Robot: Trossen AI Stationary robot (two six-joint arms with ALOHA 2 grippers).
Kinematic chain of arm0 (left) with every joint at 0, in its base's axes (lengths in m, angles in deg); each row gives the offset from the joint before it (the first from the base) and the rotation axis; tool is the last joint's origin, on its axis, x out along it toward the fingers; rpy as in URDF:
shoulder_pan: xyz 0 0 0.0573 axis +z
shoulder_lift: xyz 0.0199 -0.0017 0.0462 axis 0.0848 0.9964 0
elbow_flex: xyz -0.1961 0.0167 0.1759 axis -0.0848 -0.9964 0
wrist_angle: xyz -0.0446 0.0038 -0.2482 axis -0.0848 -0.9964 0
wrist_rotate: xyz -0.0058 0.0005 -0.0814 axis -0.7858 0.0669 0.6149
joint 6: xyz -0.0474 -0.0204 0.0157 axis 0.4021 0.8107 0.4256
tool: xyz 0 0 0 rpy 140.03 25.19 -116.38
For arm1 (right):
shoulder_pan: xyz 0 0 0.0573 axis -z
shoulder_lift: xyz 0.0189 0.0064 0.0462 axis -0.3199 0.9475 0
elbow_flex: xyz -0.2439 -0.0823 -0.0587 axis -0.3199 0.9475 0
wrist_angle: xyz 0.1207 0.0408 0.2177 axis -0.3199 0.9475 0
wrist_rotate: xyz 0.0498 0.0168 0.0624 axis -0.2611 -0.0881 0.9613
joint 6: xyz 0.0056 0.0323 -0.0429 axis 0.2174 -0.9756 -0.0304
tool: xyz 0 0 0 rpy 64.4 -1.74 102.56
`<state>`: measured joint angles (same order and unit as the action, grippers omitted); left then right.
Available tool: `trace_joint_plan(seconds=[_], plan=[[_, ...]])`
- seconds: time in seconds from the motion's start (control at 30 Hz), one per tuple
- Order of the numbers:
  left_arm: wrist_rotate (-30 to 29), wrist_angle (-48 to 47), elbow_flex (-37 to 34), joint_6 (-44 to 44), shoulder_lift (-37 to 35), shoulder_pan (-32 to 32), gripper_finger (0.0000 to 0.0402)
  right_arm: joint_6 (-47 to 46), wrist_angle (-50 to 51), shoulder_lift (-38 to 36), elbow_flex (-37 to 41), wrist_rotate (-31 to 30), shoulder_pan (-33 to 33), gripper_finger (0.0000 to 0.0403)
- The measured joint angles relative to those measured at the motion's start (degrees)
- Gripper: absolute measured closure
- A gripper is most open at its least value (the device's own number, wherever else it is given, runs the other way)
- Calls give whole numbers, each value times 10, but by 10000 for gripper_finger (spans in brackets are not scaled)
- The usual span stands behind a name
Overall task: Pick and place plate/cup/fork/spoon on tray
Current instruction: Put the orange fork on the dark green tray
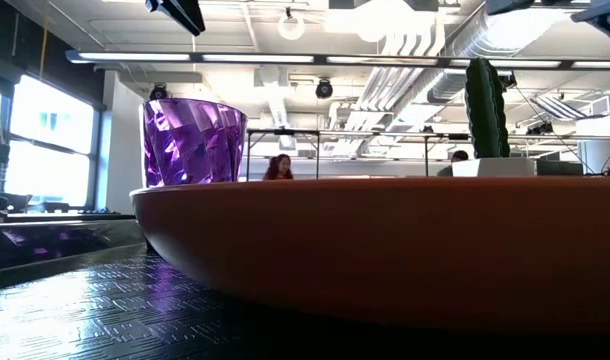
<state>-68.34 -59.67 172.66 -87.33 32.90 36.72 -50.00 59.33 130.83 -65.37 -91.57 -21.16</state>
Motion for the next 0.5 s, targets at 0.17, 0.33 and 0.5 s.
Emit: trace_joint_plan(seconds=[0.17,0.33,0.5], plan=[[0,0,0,0,0,0,287,-2,-15,17,0,3,0,386],[0,0,0,0,0,0,287,-3,-29,36,0,12,0,386],[0,0,0,0,0,0,287,-3,-45,53,0,25,0,386]])
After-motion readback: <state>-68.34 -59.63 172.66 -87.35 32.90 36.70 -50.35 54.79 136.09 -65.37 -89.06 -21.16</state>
